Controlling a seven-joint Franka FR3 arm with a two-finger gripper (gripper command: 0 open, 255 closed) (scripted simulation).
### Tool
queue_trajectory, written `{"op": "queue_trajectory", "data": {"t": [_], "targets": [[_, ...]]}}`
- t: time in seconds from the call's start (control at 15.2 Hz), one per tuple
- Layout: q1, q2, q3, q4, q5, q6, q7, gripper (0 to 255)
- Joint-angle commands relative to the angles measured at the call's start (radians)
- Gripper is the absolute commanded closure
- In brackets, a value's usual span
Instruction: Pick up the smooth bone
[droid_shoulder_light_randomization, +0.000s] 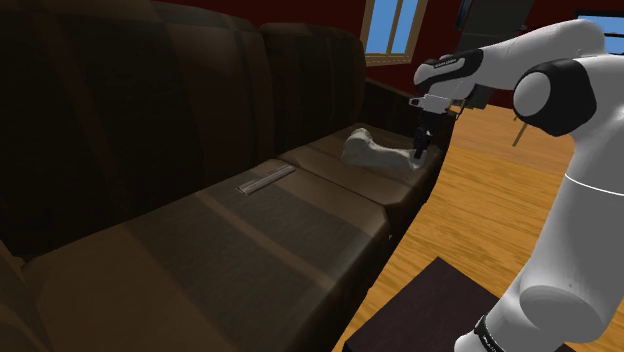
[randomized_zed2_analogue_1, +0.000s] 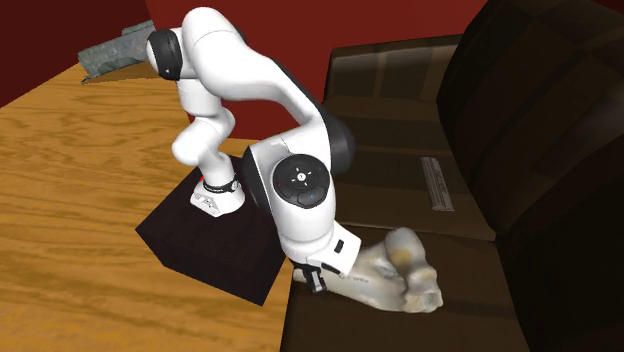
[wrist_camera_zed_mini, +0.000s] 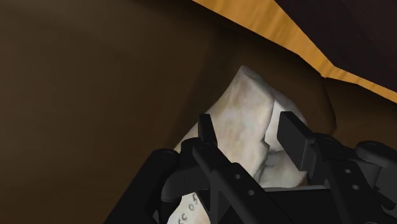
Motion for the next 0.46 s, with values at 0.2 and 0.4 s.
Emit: {"op": "queue_trajectory", "data": {"t": [0.2,0.4], "targets": [[0.000,-0.014,-0.003,0.053,-0.012,-0.063,0.013,255],[0.000,-0.016,-0.004,0.067,-0.013,-0.078,0.015,255]]}}
